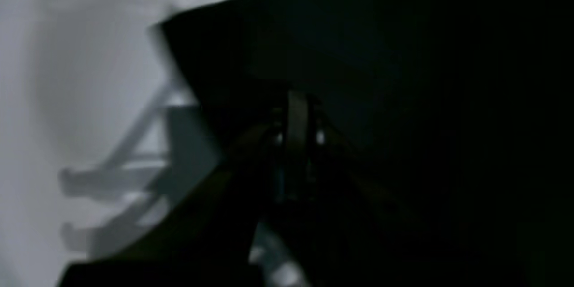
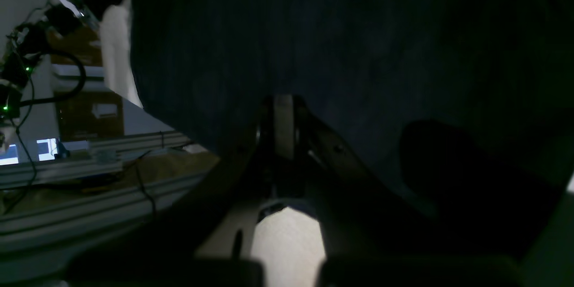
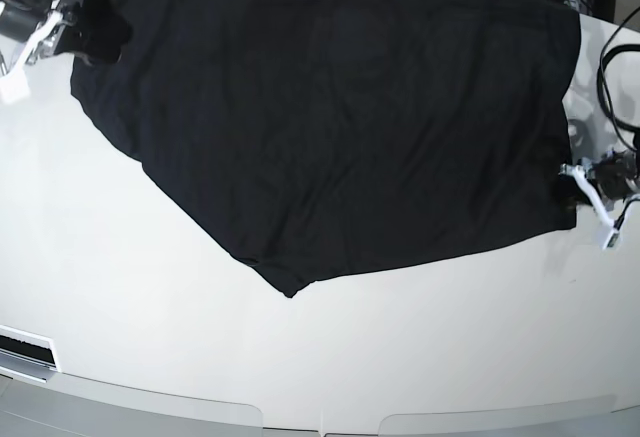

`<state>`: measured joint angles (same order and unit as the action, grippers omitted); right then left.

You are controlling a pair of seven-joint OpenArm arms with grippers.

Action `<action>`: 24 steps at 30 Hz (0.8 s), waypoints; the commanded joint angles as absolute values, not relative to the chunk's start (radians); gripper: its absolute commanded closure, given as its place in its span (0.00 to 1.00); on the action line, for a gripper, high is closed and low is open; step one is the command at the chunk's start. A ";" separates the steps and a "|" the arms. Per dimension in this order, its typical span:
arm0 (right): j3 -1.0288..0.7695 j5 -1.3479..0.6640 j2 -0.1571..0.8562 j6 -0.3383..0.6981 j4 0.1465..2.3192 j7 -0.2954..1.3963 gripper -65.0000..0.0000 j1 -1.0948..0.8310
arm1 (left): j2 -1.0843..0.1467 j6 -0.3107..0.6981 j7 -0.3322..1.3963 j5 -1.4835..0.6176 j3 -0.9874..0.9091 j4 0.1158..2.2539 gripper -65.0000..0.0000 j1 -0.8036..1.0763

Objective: Layout the t-shirt on the table in an organized manner, then fold the t-shirt properly

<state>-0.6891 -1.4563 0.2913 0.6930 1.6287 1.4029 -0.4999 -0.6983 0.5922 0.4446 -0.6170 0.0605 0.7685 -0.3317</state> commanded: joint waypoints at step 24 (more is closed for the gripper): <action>-0.698 -1.484 0.308 0.698 1.644 1.396 1.00 -0.504 | -0.668 0.473 0.224 -0.213 0.367 0.776 1.00 -0.361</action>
<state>-0.6891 -1.4563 0.2909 0.6930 1.6287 1.4036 -0.5011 -0.6659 0.4549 0.1856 -0.2302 0.3618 0.7753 -0.3580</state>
